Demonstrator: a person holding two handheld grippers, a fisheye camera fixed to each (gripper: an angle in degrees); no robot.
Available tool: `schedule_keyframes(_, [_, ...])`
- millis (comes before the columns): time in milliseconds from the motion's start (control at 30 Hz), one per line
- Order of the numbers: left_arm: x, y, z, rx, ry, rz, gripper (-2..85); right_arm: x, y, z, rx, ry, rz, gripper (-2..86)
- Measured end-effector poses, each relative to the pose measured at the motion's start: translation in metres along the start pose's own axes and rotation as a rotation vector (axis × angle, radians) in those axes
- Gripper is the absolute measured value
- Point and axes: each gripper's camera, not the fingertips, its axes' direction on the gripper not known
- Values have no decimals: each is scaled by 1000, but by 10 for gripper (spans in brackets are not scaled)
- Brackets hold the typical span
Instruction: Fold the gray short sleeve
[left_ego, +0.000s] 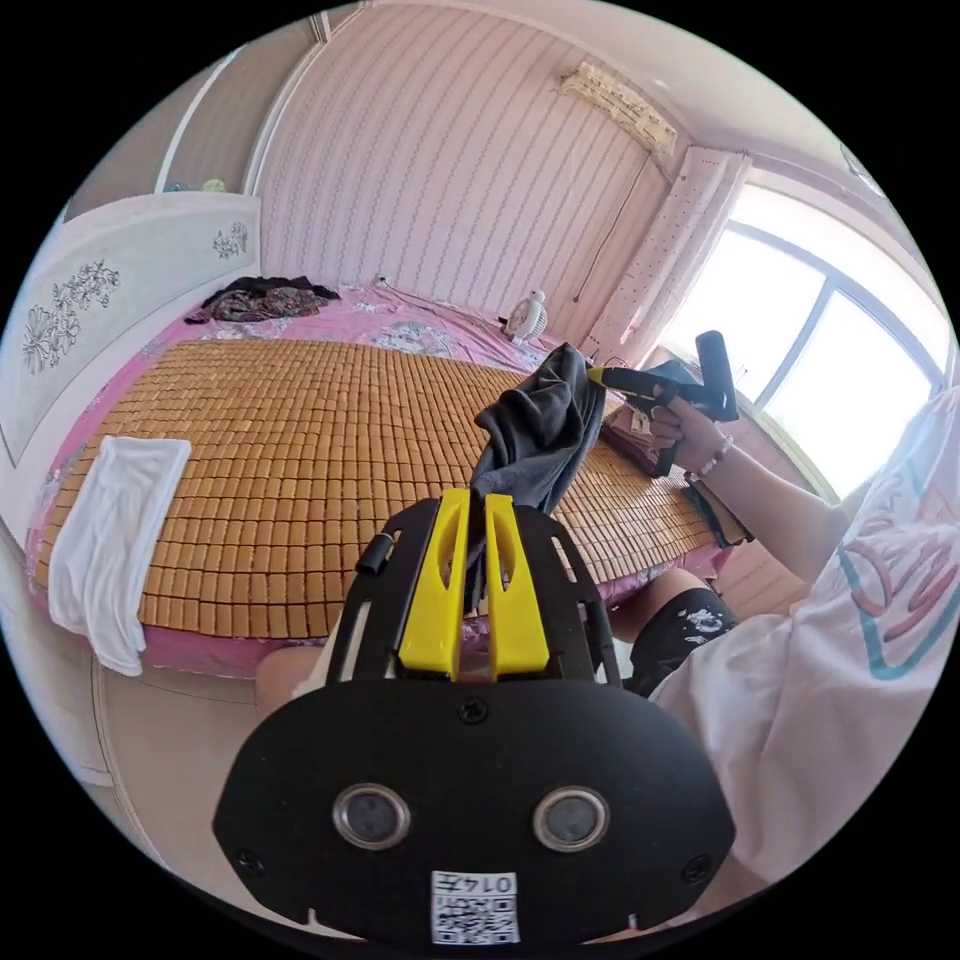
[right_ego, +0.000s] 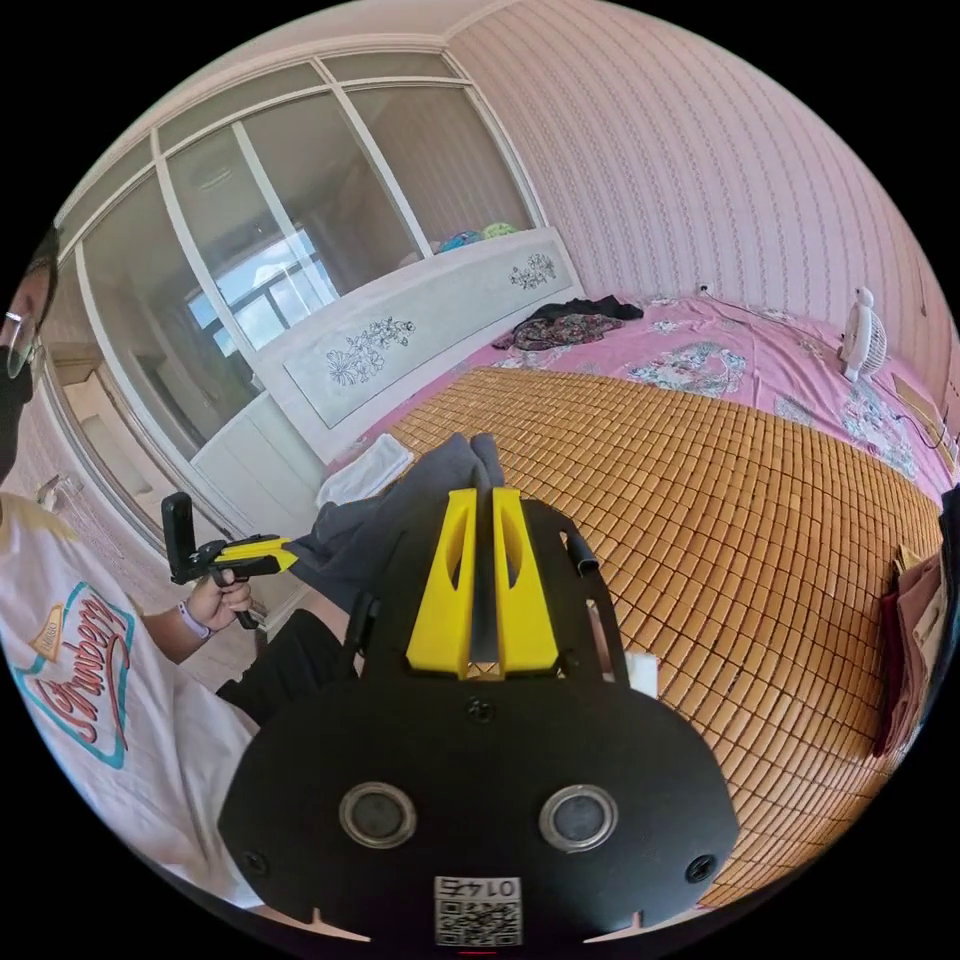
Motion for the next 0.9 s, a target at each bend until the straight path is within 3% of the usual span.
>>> schedule_keyframes(200, [-34,36,-102,206,-150,-134,8,-85,-49,63,-2,-135,-229,18])
schedule_keyframes(333, [-72,50,-152,292,-241,-212,12,-148,-110,140,-42,-287,-370,20])
schedule_keyframes(433, [-122,48,-179,349,-388,-305,30,-199,-163,223,-107,-294,-454,26])
schedule_keyframes(567, [-237,63,-177,346,-499,-615,81,-220,-213,384,-326,-219,-207,53])
schedule_keyframes(633, [-279,91,-166,278,-484,-777,96,-211,-208,424,-394,-161,-118,63])
schedule_keyframes(700, [-294,134,-155,249,-388,-883,92,-199,-187,428,-339,-150,-88,66])
schedule_keyframes(800, [-251,173,-141,241,-301,-778,66,-164,-126,409,-353,-226,-124,65])
schedule_keyframes(900, [-178,192,-118,168,-227,-598,5,-113,-30,350,-393,-138,-185,43])
